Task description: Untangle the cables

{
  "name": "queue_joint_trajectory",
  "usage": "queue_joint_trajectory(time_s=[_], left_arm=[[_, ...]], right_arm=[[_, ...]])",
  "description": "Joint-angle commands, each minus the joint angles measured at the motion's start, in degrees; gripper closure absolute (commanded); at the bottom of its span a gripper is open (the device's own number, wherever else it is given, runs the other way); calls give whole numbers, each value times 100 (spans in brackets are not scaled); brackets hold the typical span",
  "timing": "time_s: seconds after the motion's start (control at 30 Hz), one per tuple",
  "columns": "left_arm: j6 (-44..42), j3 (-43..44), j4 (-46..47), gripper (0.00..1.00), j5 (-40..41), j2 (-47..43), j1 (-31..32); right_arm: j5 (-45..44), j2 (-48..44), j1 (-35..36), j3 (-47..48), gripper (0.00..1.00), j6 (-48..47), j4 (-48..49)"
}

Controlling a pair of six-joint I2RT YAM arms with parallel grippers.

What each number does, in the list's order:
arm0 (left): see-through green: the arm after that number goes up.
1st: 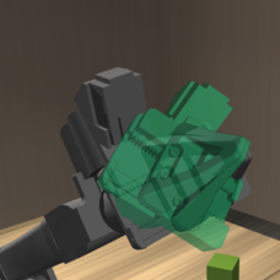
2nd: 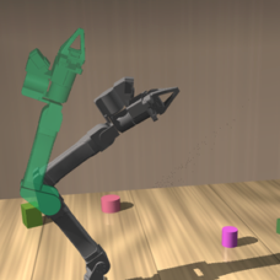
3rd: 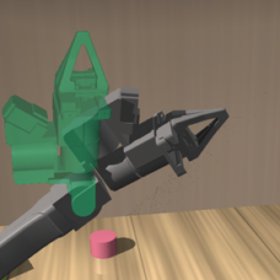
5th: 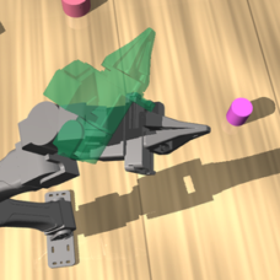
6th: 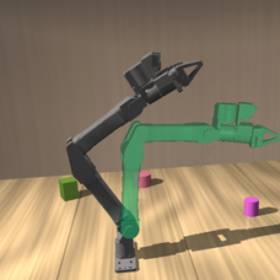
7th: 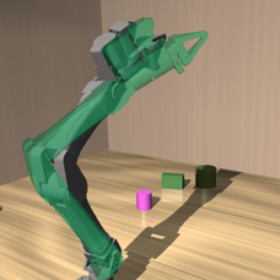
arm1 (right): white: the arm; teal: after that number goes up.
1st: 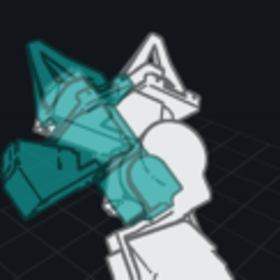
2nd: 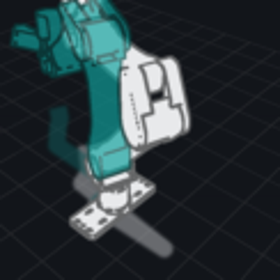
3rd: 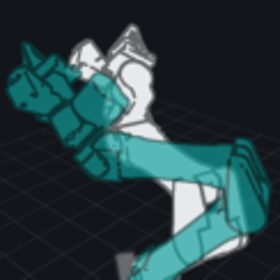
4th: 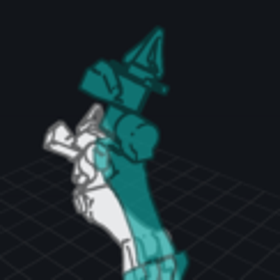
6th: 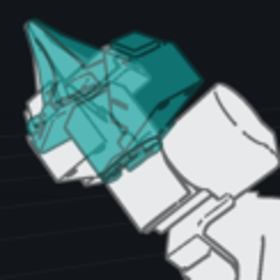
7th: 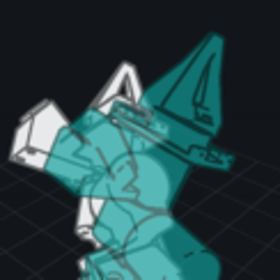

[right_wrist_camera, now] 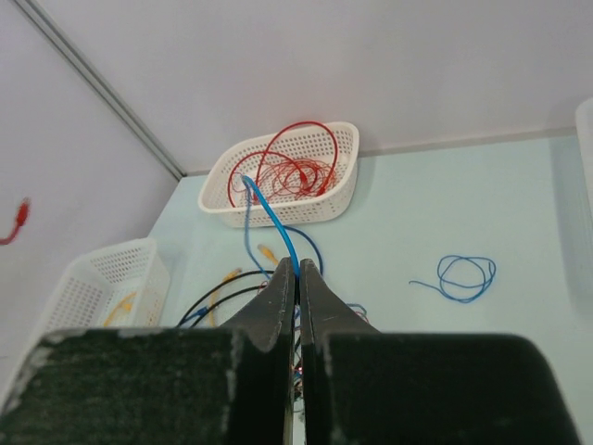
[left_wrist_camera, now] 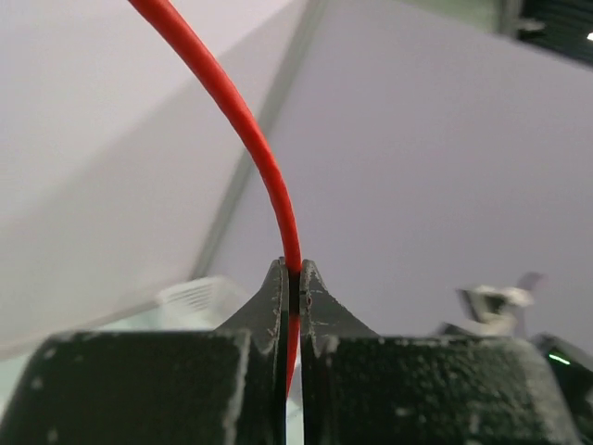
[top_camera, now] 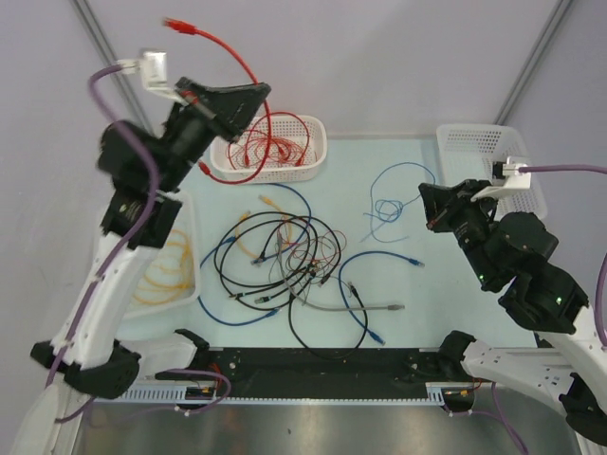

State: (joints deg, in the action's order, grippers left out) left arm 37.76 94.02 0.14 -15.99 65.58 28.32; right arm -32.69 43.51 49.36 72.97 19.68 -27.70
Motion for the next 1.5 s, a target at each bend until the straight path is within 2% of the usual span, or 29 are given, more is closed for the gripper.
queue_joint_trajectory(time_s=[0.0, 0.13, 0.2, 0.3, 0.6, 0.77, 0.87, 0.9, 0.93, 0.97, 1.0, 1.03, 1.07, 1.13, 1.23, 1.3, 1.33, 1.37, 1.43, 1.47], left_arm=[[-927, 222, -1227, 100, 1176, 1148, -98], [-1472, 327, -860, 100, 1905, 1843, -203], [-1648, 459, -771, 100, 1924, 2211, -326], [-1815, 924, -700, 100, 1950, 2816, -458], [-2702, 3111, -814, 100, 2249, 4980, -704], [-2976, 3719, -419, 100, 2354, 6024, -880], [-2810, 4115, -156, 100, 2320, 6561, -1082], [-2705, 4168, -42, 94, 2267, 6660, -1126], [-2686, 4177, 177, 78, 2241, 6756, -1187], [-2686, 4177, 266, 57, 2240, 6931, -1205], [-2651, 4273, 328, 26, 2197, 7020, -1206], [-2633, 4335, 311, 16, 2127, 7099, -1214], [-2616, 4362, 302, 1, 2039, 7161, -1206], [-2484, 4196, 337, 0, 2003, 7083, -1171], [-2457, 3573, 469, 0, 2125, 6357, -1057], [-2484, 2730, 758, 0, 2222, 5828, -917], [-2492, 2397, 898, 0, 2292, 5251, -863], [-2501, 1715, 1152, 0, 2337, 4880, -802], [-2423, 991, 1373, 0, 2495, 4273, -582], [-2283, 326, 1540, 0, 2469, 3652, -521]], right_arm=[[-62, 35, 12, -124, 100, -8, -165], [-159, 88, -41, -300, 100, -184, -77], [-168, 158, -128, -362, 100, -245, -86], [-89, 263, -303, -520, 100, -272, 63], [622, 834, -1104, -723, 100, -263, 485], [878, 1063, -1377, -740, 100, -193, 380], [861, 1177, -1394, -740, 100, -149, 275], [861, 1221, -1412, -749, 100, -131, 248], [869, 1335, -1412, -749, 100, -123, 213], [913, 1388, -1429, -749, 100, -96, 143], [931, 1415, -1421, -749, 100, -96, 108], [931, 1467, -1421, -749, 100, -96, 99], [887, 1494, -1429, -749, 100, -96, 72], [861, 1529, -1465, -749, 100, -96, 89], [913, 1617, -1491, -749, 100, -140, 256], [896, 1661, -1500, -749, 100, -140, 292], [887, 1670, -1500, -749, 100, -131, 344], [843, 1670, -1500, -749, 100, -131, 371], [808, 1635, -1517, -749, 100, -131, 432], [738, 1609, -1535, -749, 100, -114, 441]])
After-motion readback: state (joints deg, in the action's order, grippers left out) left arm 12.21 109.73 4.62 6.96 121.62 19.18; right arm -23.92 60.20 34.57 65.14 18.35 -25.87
